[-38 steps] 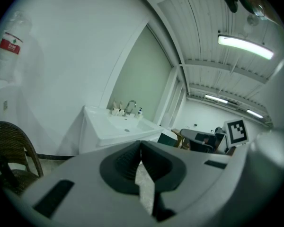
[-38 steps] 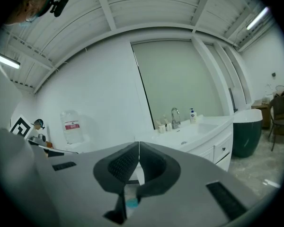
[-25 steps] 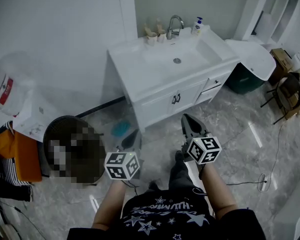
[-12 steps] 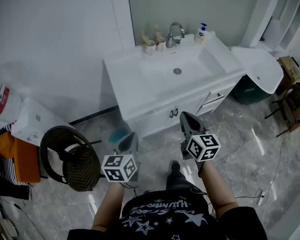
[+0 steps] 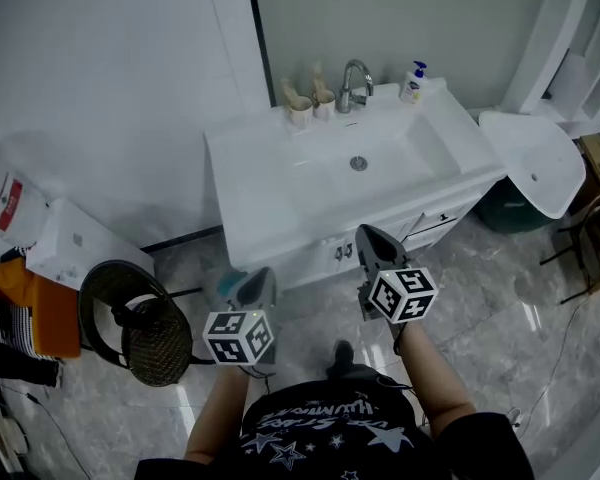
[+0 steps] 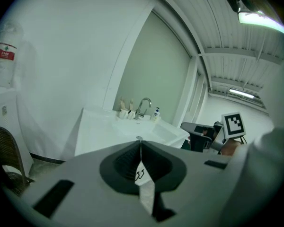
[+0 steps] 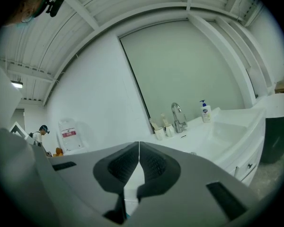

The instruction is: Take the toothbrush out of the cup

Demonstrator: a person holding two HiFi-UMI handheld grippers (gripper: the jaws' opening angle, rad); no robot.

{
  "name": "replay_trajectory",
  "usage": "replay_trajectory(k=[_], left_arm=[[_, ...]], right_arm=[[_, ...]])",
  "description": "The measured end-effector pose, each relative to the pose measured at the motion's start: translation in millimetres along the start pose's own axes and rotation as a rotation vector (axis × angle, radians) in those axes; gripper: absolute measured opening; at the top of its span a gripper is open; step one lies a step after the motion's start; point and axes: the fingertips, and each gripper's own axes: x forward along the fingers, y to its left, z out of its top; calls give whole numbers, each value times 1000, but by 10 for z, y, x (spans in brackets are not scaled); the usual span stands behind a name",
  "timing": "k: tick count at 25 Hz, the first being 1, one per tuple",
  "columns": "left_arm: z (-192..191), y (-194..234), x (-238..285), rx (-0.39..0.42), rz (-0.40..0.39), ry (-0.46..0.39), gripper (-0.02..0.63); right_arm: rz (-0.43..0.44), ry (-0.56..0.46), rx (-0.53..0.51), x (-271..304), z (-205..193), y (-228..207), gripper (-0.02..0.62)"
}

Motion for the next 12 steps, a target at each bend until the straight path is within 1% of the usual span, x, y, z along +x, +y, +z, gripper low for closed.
replay_trajectory(k=[7, 11, 12], left_arm=[[131, -157, 370, -4, 58, -7, 19], [158, -218, 516, 59, 85, -13, 18], [171, -228, 536, 64, 89, -17, 19]], right_arm=[[55, 40, 19, 254, 83, -404, 14], [90, 65, 12, 372, 32, -521, 14], [91, 72, 6, 400, 20, -547, 14]])
